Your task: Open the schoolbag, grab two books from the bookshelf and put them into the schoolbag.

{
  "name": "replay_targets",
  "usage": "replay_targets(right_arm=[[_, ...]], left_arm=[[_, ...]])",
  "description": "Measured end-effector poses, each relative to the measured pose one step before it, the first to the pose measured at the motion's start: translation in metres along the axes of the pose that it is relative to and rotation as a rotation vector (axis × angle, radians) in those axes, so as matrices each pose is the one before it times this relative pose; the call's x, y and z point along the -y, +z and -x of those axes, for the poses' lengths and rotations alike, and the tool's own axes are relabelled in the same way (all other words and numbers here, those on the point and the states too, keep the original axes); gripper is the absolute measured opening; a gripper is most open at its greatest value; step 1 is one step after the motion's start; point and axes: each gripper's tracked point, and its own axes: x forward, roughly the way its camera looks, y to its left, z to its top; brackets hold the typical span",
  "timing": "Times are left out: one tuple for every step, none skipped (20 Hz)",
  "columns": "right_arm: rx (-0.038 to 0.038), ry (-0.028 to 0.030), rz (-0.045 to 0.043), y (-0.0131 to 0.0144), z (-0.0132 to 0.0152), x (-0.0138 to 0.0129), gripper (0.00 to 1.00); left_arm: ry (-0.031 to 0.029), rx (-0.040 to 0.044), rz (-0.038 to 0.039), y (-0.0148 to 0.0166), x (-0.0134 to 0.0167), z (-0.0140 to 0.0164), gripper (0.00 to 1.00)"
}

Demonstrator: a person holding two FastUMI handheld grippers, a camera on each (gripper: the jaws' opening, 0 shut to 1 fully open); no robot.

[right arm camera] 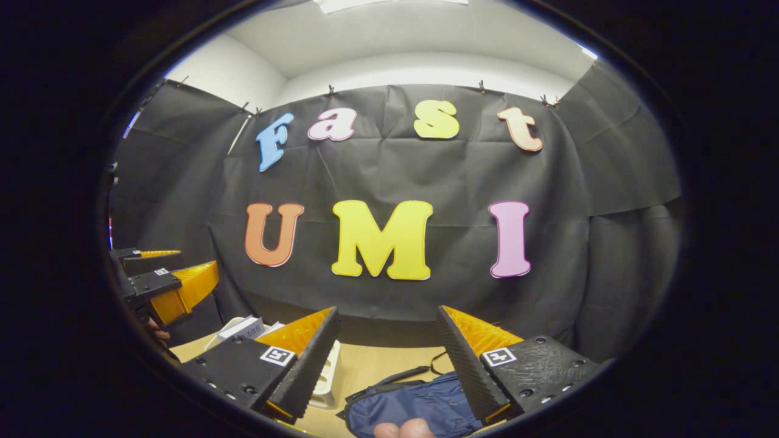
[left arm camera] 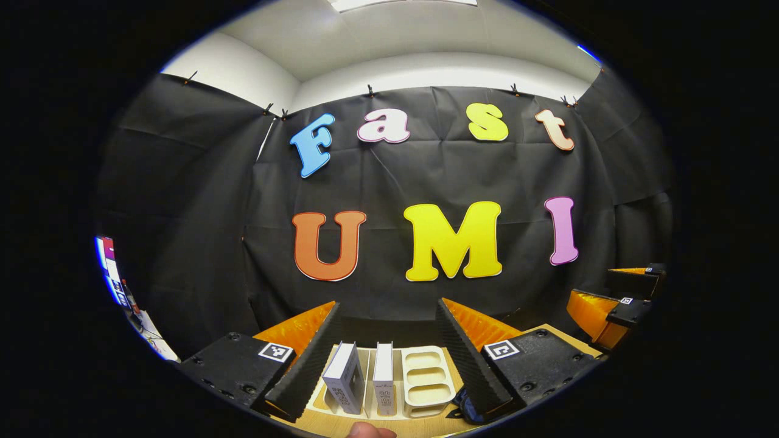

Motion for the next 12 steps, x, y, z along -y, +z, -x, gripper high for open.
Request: replay_targets(right_arm=[[0.0019, -0.00013, 0.00026, -0.00003, 0.00013, -0.00051, 0.97], [0.00136, -0.00077, 0.00151, 0.00064, -0.00052, -0.00055, 0.95], [-0.00285, -0.0019, 0.00193, -0.0008, 0.00071, 0.00145, 0.95], [-0.00248, -0.00128, -0.00296, -0.00133, 0.00054, 0.00076, 0.95], [-0.00342, -0.00269, -0.00371, -0.00152, -0.00042, -0.00012, 0.95], [-0.00316, -0.00166, 0.00008, 0.0001, 0.00054, 0.00075, 0.95], [-0.0003, -0.00058, 0.00035, -0.00086, 0.00093, 0.00085, 0.95], [-0.00038, -0.00149, 0.00118, 0.00013, -0.00034, 0.00139, 0.95], [-0.00032, -0.00018, 0.00118, -0.00055, -0.00048, -0.00036, 0.95], [-0.00386, 0.0008, -0.00071, -0.00095, -0.00094, -0.00038, 0.95], [-0.00393, 0.00177, -0.00095, -0.00242, -0.00079, -0.00021, 0.95], [-0.00722, 0.00215, 0.00008, -0.00187, -0.00062, -0.00103, 0.95]], left_arm=[[-0.00109, 0.00039, 0.0001, 0.00022, -0.00004, -0.0004, 0.98], [-0.00132, 0.00014, -0.00083, 0.00058, 0.00004, -0.00027, 0.96], [-0.00231, 0.0004, 0.00122, -0.00152, -0.00005, 0.00081, 0.98], [-0.00457, -0.00319, 0.00108, -0.00197, 0.00133, -0.0007, 0.98], [-0.00087, -0.00387, -0.00187, -0.00262, 0.00118, -0.00042, 0.98], [-0.00101, -0.00189, -0.00235, -0.00165, 0.00018, 0.00046, 0.98], [-0.00311, -0.00057, -0.0017, -0.00053, 0.00093, -0.00039, 0.98], [-0.0027, -0.00044, -0.00064, 0.00052, 0.0014, 0.00014, 0.98], [-0.00309, 0.00017, 0.0015, -0.00077, 0.00026, -0.00084, 0.98], [-0.00146, -0.00035, 0.00072, -0.00097, 0.00101, -0.00047, 0.98], [-0.00082, 0.00051, -0.00075, 0.00046, -0.00041, 0.00034, 0.98], [-0.00058, 0.00067, -0.00031, 0.00011, 0.00052, -0.00118, 0.98]])
